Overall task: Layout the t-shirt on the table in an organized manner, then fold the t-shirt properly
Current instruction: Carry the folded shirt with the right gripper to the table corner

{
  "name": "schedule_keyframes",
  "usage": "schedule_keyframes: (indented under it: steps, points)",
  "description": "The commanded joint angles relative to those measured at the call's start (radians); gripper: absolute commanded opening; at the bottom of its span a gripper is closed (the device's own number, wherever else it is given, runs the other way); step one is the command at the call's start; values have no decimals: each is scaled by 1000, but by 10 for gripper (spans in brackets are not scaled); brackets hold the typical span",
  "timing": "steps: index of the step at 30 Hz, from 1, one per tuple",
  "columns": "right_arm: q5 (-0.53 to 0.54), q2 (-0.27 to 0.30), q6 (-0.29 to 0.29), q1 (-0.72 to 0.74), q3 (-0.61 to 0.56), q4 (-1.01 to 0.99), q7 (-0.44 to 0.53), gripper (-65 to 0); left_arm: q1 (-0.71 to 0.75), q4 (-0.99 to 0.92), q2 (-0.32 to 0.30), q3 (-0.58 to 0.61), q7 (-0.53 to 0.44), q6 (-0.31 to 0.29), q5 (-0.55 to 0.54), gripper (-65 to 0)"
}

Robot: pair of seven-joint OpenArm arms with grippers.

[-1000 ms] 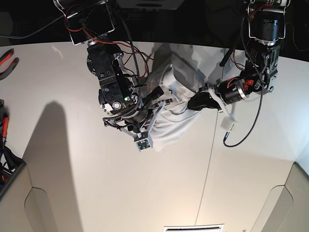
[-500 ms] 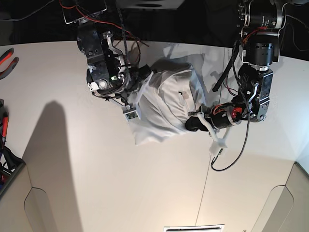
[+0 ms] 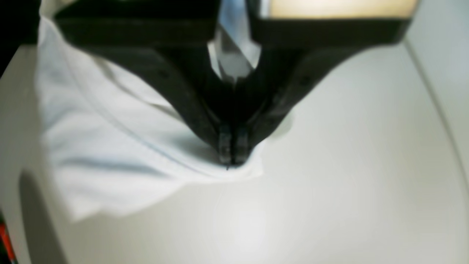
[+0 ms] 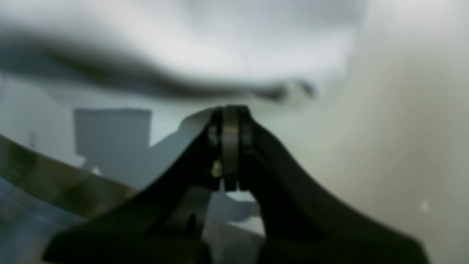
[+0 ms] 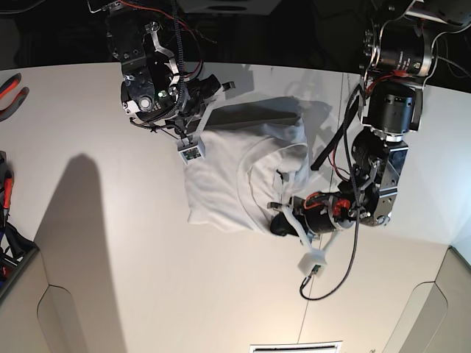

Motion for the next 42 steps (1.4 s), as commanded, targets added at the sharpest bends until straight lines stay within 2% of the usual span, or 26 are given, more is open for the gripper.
schedule_keyframes:
  steps: [1, 3, 7, 8, 10, 11, 12, 15, 19, 21, 23, 24, 25, 27, 29, 32, 34, 42]
  points:
    - [4, -6, 7, 31, -1, 43, 24, -650, -50, 17, -5, -6, -24, -13, -24, -650]
    - [3, -6, 8, 52, -1, 80, 24, -650, -90, 18, -9, -6, -2, -27, -48, -650]
    - [4, -6, 19, 113, -1, 123, 24, -650, -164, 18, -28, -6, 123, -55, -136, -650]
    - [4, -6, 35, 130, -1, 126, 24, -650, -180, 18, -35, -6, 154, -65, -156, -609]
    - [11, -6, 60, 162, -1, 128, 24, -650, -201, 18, -51, -6, 200, -81, -180, -475]
    - [29, -6, 75, 176, -1, 128, 24, -650, -210, 18, -61, -6, 214, -83, -183, -427]
    - [52, -6, 92, 191, -1, 128, 24, -650, -215, 18, -73, -6, 222, -83, -183, -406]
    - [134, -6, 156, 225, -1, 128, 33, -650, -216, 18, -117, -6, 222, -82, -183, -405]
    - [188, -6, 254, 273, 0, 122, 90, -650, -205, 18, -183, -6, 222, -79, -187, -405]
    - [199, -6, 267, 311, 0, 98, 116, -650, -197, 18, -214, -6, 222, -77, -187, -406]
    - [220, -6, 267, 354, 0, 48, 156, -509, -185, 18, -241, -6, 222, -71, -187, -406]
    - [233, -6, 269, 380, -1, 13, 170, -477, -177, 18, -253, -6, 222, -71, -187, -406]
    - [247, -6, 271, 408, 0, -31, 175, -474, -169, 18, -261, -6, 222, -71, -187, -405]
    - [277, -6, 305, 470, 0, -134, 179, -503, -151, 18, -275, -6, 222, -71, -186, -406]
    - [323, -6, 358, 528, 0, -246, 187, -641, -133, 18, -280, -6, 221, -71, -186, -405]
    - [441, -6, 423, 596, 0, -395, 193, -650, -107, 18, -280, -6, 209, -71, -187, -406]
    - [480, -6, 472, 616, 0, -481, 194, -650, -90, 18, -280, -6, 195, -71, -186, -406]
    - [474, -5, 479, 608, 0, -796, 323, -650, -70, 18, -280, -6, 188, -71, -186, -406]
